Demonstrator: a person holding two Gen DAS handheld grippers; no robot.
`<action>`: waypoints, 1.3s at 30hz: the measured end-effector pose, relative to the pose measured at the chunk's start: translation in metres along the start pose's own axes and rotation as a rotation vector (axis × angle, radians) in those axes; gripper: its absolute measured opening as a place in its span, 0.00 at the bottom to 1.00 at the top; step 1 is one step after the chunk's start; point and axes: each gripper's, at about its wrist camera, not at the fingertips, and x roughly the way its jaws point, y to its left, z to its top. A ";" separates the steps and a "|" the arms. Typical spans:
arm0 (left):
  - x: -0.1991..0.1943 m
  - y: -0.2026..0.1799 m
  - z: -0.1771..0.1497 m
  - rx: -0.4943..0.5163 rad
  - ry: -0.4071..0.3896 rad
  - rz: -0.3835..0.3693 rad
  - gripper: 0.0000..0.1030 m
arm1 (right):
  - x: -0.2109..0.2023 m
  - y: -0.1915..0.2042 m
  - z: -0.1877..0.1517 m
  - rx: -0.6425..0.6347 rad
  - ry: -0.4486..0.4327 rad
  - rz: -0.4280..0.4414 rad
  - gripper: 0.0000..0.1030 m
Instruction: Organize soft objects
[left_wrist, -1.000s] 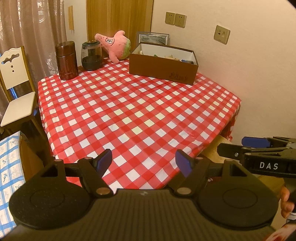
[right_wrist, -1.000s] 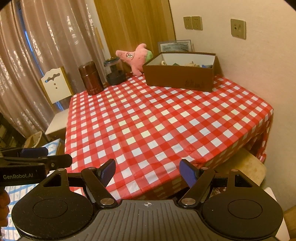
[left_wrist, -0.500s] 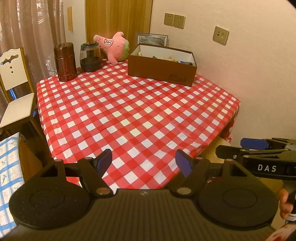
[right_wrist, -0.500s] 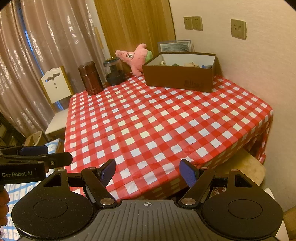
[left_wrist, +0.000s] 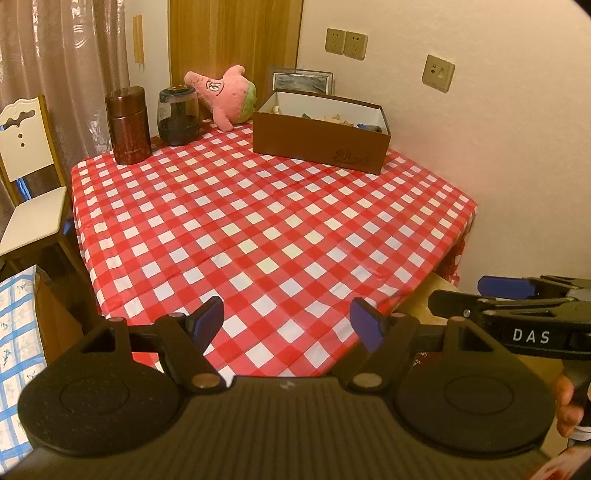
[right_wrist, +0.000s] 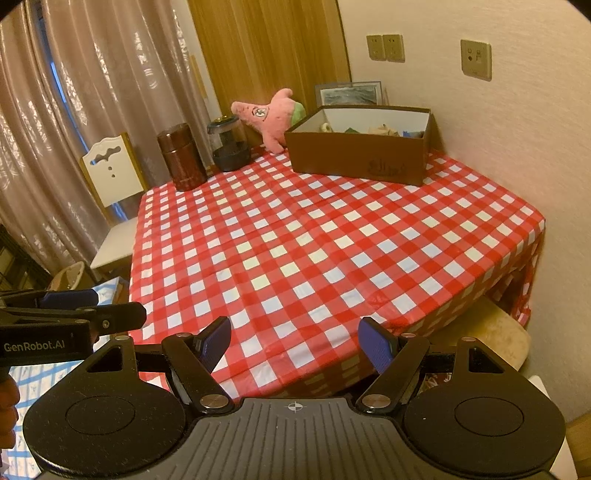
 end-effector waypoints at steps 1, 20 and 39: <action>0.000 -0.001 0.001 0.000 0.000 0.000 0.71 | 0.000 0.000 0.000 0.000 0.000 -0.001 0.73; 0.000 -0.001 0.000 0.000 -0.003 0.000 0.71 | -0.001 -0.001 0.001 -0.001 0.001 -0.001 0.73; 0.002 -0.003 -0.001 0.000 -0.005 0.000 0.71 | -0.001 -0.003 0.002 -0.002 0.002 -0.001 0.73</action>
